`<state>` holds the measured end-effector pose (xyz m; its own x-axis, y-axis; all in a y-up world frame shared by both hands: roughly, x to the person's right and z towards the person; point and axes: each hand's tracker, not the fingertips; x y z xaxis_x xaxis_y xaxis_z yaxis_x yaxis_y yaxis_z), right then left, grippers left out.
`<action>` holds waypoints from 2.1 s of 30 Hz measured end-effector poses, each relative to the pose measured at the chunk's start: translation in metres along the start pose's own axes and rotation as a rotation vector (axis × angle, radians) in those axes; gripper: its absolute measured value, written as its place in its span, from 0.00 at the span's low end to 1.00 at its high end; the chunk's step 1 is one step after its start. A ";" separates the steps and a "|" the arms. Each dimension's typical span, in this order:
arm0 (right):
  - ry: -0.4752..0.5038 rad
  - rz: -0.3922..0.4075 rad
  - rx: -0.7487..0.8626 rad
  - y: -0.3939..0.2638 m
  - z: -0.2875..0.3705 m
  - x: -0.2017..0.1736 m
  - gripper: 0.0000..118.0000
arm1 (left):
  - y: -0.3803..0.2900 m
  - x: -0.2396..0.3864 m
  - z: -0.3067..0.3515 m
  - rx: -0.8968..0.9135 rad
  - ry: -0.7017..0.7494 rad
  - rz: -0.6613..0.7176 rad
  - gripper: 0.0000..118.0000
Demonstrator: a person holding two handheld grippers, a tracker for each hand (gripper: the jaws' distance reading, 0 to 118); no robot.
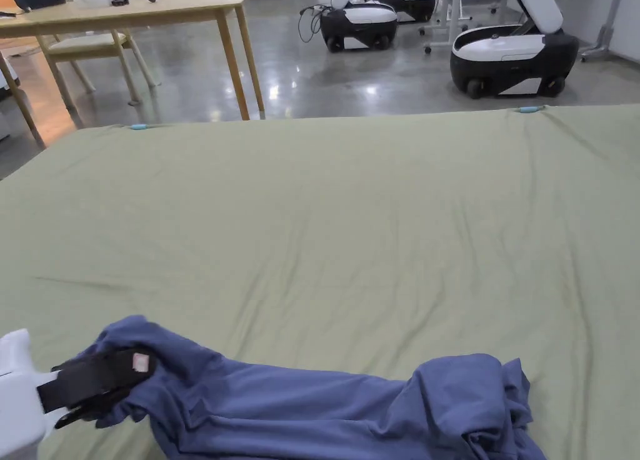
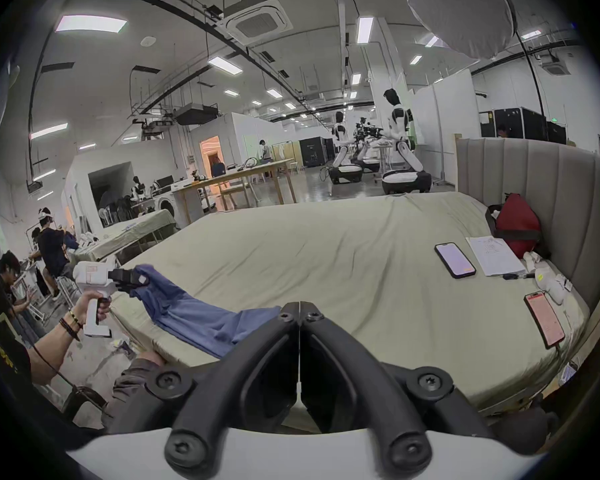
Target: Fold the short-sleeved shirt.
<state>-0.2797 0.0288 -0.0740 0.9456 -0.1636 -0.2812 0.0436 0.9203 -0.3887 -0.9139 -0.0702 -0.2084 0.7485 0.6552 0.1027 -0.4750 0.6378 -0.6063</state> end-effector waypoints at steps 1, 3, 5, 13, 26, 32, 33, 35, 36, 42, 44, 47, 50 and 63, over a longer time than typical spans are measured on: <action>-0.001 0.002 0.000 0.000 0.000 0.000 0.01 | -0.006 0.016 -0.008 -0.017 -0.004 -0.036 0.12; -0.002 0.004 -0.002 0.000 0.000 -0.002 0.01 | -0.018 0.040 -0.034 -0.066 -0.010 -0.070 0.12; -0.007 0.002 -0.001 -0.002 0.003 -0.002 0.01 | -0.039 0.056 -0.062 -0.138 0.019 -0.044 0.12; -0.067 -0.036 0.019 -0.010 0.030 0.016 0.01 | -0.095 0.064 -0.130 -0.249 0.057 -0.079 0.30; -0.078 -0.038 0.007 -0.012 0.034 0.019 0.01 | -0.050 0.096 -0.058 -0.200 -0.062 -0.108 0.90; -0.043 -0.026 0.028 -0.001 0.022 0.008 0.01 | -0.034 0.087 0.063 0.009 -0.033 -0.173 0.00; -0.030 -0.029 0.033 0.000 0.020 0.006 0.01 | -0.036 0.085 0.068 0.034 0.008 -0.195 0.00; -0.010 -0.028 0.041 0.002 0.017 0.003 0.01 | -0.041 0.067 0.066 0.019 0.071 -0.210 0.00; 0.000 -0.024 0.040 0.003 0.016 0.001 0.01 | -0.042 0.060 0.061 -0.038 0.066 -0.208 0.00; 0.015 0.000 0.036 0.005 0.015 -0.012 0.01 | -0.045 0.046 -0.004 -0.069 -0.020 -0.185 0.00; 0.015 0.001 0.034 0.005 0.018 -0.015 0.01 | -0.047 0.041 -0.038 -0.133 -0.015 -0.155 0.00; -0.002 0.006 0.034 0.005 0.024 -0.015 0.01 | -0.056 0.031 -0.088 -0.204 -0.067 -0.082 0.00; -0.004 -0.005 0.024 0.005 0.025 -0.013 0.01 | -0.069 0.040 -0.126 -0.288 -0.071 -0.092 0.00; -0.027 0.011 -0.021 -0.005 0.021 -0.007 0.01 | -0.112 0.070 -0.182 -0.401 -0.143 -0.119 0.00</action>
<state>-0.2799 0.0327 -0.0521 0.9544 -0.1439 -0.2615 0.0272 0.9144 -0.4038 -0.7243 -0.1697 -0.2762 0.7020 0.6544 0.2810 -0.1514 0.5226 -0.8390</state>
